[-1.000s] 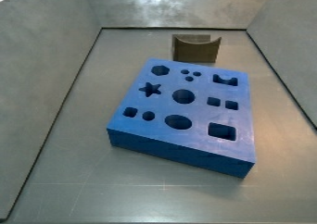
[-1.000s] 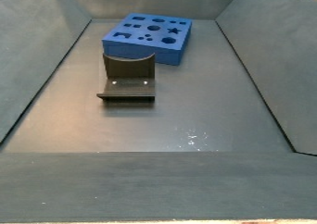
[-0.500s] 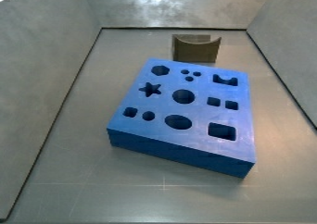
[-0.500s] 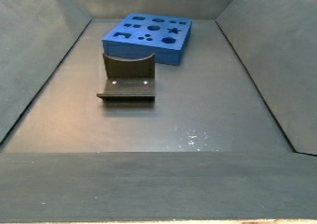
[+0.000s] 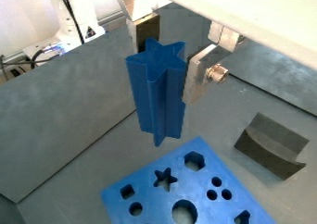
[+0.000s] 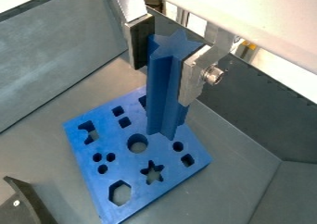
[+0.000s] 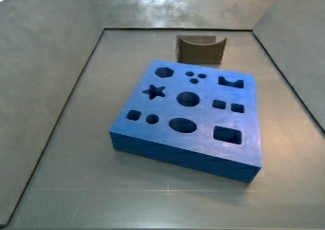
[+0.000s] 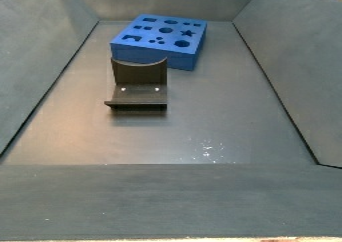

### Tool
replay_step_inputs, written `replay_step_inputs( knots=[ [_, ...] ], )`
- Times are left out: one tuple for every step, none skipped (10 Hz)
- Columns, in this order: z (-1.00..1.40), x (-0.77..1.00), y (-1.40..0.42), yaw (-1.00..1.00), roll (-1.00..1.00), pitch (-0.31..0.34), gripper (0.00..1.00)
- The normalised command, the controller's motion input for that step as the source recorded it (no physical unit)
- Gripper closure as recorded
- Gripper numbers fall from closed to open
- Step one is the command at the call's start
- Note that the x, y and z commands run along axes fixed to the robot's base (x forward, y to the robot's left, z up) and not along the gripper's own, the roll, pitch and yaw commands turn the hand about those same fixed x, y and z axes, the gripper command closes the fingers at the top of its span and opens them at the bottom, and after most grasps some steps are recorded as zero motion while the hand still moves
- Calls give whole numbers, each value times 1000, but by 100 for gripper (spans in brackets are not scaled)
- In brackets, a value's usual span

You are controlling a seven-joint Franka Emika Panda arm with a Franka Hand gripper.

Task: Pick up the star object. Move up. Place the star object on the fixture. Regrasp the star object. Move to above the board. Insert the star object.
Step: Insert the star object.

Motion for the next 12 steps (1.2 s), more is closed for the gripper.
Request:
replay_step_inputs(
  knots=[
    [-503, 300, 11, 494, 0, -149, 100],
    [-534, 214, 94, 646, 0, -260, 100],
    [-320, 74, 0, 471, -14, -200, 100],
    [0, 0, 0, 6, 0, 0, 100],
    [-26, 0, 0, 0, 0, 0, 100],
    [-537, 0, 77, 257, 9, -203, 100],
    [-606, 0, 149, 366, 0, -297, 100],
    [-411, 40, 9, 117, 0, -249, 100],
    [-306, 31, 0, 0, 54, -154, 100],
    [-297, 0, 0, 0, 17, -157, 100],
    [-420, 37, 154, 146, 54, -149, 100],
    [-480, 0, 334, 603, 0, -214, 100]
  ],
)
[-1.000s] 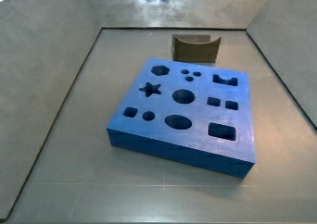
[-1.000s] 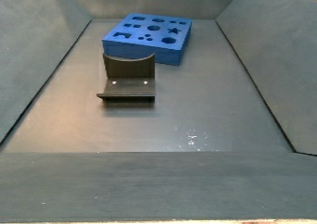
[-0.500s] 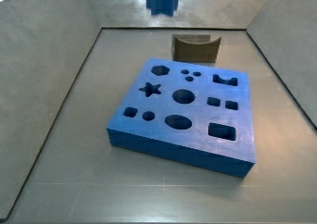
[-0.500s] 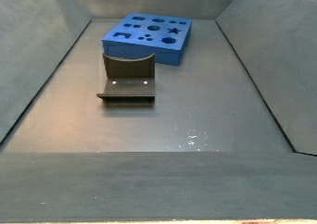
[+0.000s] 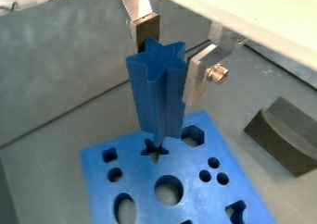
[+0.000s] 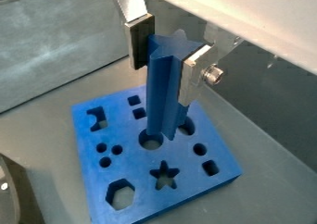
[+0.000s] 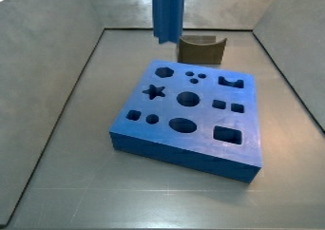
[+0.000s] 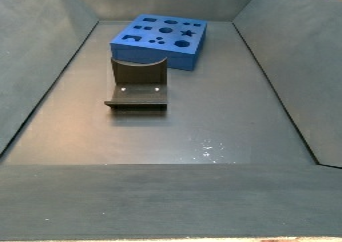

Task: Pick up the star object. Move up. Place the star object on the fixture. Regrasp the star object. Move to above the board. Insert the star object.
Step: Insert the star object.

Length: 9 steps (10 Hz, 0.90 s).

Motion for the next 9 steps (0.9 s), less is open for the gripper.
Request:
replay_step_inputs(
  knots=[
    [-371, 0, 263, 529, 0, -220, 100],
    [-103, 0, 26, 129, -11, -20, 100],
    [-17, 0, 0, 0, 0, 0, 100],
    [-700, 0, 14, 177, 106, -394, 100],
    [-743, -40, 46, 177, 69, -503, 100],
    [-691, -46, 54, 143, 20, -497, 100],
    [-611, -77, 71, 131, 0, -469, 100],
    [-646, -37, 94, 134, 0, -457, 100],
    [-331, 0, 69, 126, 0, -183, 100]
  ],
)
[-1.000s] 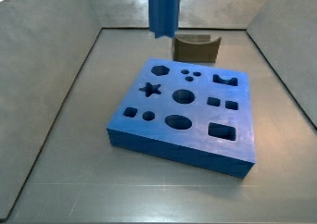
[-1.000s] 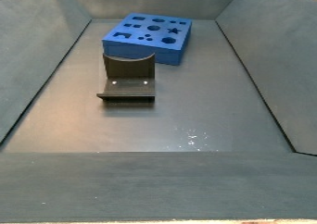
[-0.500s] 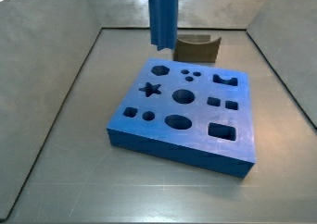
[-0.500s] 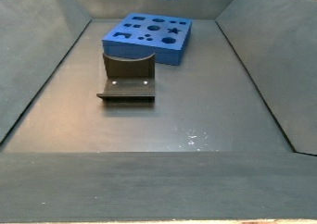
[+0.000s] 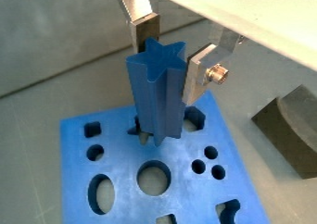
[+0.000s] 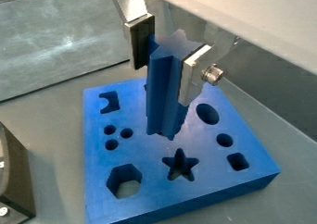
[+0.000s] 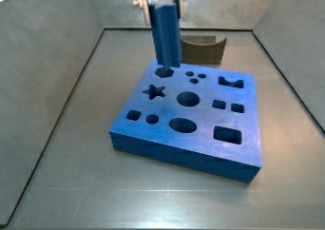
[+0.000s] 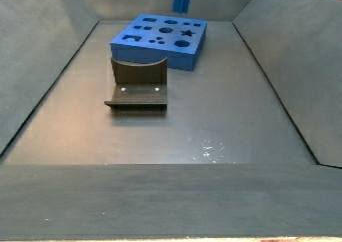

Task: Pick up the star object. Move up. Place the star object on the fixture. Regrasp the star object. Move to above the board. Insert the star object.
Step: Insert the star object.

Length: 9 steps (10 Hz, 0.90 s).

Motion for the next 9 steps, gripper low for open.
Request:
replay_step_inputs(
  knots=[
    [0, 0, 0, 0, -20, 0, 100],
    [-466, -49, 0, 229, 54, -363, 100],
    [-560, -240, -43, 260, 143, -689, 100],
    [0, -9, 0, 0, 0, -103, 100],
    [-80, 0, 0, 17, 46, -80, 100],
    [-331, -157, -11, 389, 106, -483, 100],
    [-154, -83, -100, 303, 326, -177, 100],
    [0, 9, -46, 0, 511, 331, 100],
    [100, 177, -54, -117, 663, 617, 100]
  ],
)
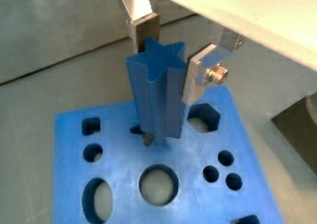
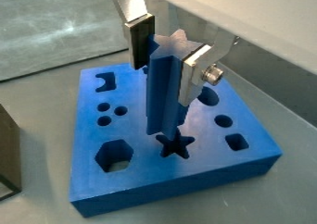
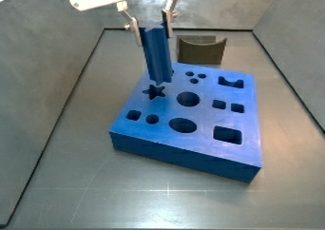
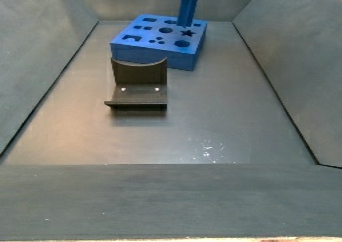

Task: Pick up the star object. Move up. Place the star object on the fixture. Regrasp the star object. Move to above the board. Insert the star object.
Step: Insert the star object.

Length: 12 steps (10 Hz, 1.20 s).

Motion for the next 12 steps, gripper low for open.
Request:
replay_step_inputs(
  knots=[
    [0, 71, -40, -63, 266, 346, 100],
    [0, 0, 0, 0, -23, 0, 100],
    [-237, 17, 0, 0, -197, 3, 100],
    [-274, 206, 0, -194, -291, 340, 100],
    [-14, 71, 0, -3, -6, 80, 100],
    [-26, 49, 0, 0, -11, 26, 100],
    [-69, 163, 0, -260, -26, 363, 100],
    [-60, 200, -23, -354, -23, 731, 100],
    [0, 0, 0, 0, 3, 3, 100],
    [-200, -109, 0, 0, 23, -9, 100],
    [-391, -320, -331, 0, 0, -131, 100],
    [-60, -120, -149, 17, 0, -131, 100]
  ],
)
